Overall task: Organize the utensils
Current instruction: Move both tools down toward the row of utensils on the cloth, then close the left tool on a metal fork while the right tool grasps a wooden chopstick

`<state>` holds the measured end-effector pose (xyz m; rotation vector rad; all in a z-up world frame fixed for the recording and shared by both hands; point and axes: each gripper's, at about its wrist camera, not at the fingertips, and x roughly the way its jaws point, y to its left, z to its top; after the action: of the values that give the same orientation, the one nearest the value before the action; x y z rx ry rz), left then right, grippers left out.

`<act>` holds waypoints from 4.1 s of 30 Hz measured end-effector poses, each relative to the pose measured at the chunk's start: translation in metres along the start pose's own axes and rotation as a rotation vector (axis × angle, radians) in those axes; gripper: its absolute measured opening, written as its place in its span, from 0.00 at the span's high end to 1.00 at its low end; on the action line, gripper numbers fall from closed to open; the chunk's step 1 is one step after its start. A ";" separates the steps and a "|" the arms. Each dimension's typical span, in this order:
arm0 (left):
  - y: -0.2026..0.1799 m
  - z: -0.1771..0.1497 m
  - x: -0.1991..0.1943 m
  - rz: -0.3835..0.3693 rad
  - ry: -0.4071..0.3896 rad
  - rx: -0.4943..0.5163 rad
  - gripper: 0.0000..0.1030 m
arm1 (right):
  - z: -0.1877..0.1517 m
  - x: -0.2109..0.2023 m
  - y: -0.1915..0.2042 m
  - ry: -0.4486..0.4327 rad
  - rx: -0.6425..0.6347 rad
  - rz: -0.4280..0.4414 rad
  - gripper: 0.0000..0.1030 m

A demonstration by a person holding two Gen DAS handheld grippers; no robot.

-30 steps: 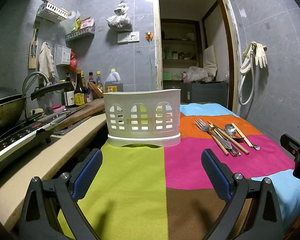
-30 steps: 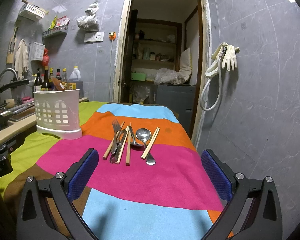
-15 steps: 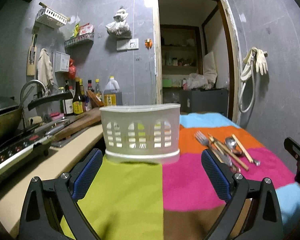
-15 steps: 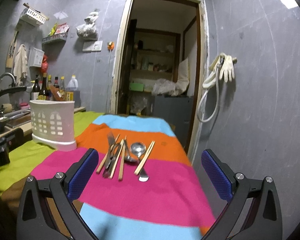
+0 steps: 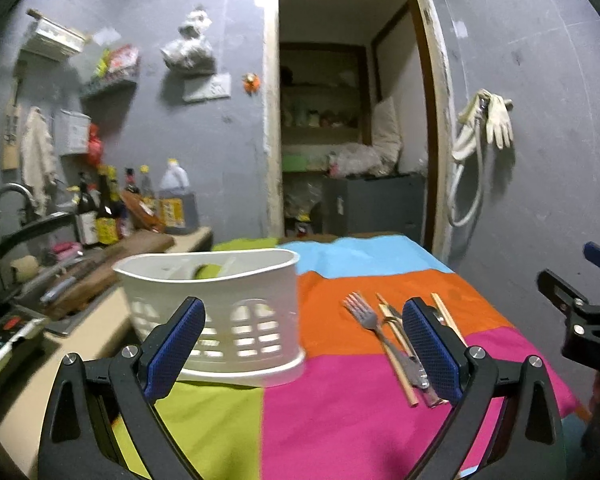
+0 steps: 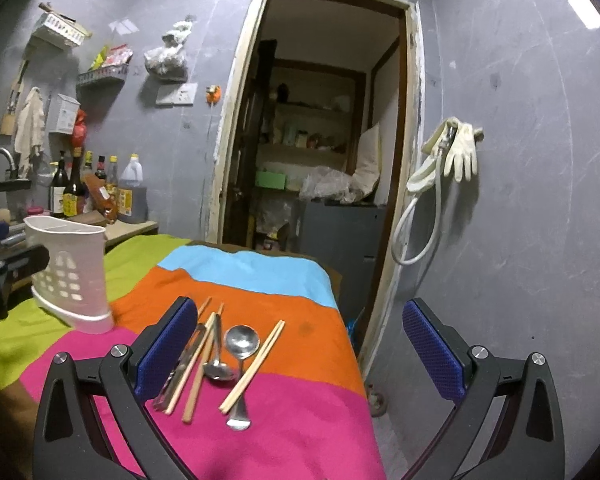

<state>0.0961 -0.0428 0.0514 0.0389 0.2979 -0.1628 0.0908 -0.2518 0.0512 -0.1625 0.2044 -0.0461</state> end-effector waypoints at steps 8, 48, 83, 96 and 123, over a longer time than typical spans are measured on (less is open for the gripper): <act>-0.025 0.009 0.049 -0.063 0.106 0.035 0.06 | 0.001 0.043 -0.023 0.104 0.079 0.057 0.00; -0.027 -0.006 0.204 -0.353 0.685 -0.126 0.93 | -0.044 0.176 -0.039 0.645 0.273 0.332 0.79; -0.020 -0.006 0.192 -0.293 0.767 -0.118 0.98 | -0.042 0.209 -0.032 0.772 0.236 0.374 0.94; -0.006 -0.022 0.152 -0.301 0.798 -0.145 1.00 | -0.045 0.173 -0.042 0.798 0.215 0.414 0.96; -0.021 -0.007 0.215 -0.264 0.771 -0.092 0.84 | -0.042 0.195 -0.024 0.769 0.109 0.398 0.93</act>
<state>0.2932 -0.0963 -0.0186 -0.0318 1.0819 -0.3954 0.2720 -0.2942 -0.0235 0.0148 0.9959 0.2815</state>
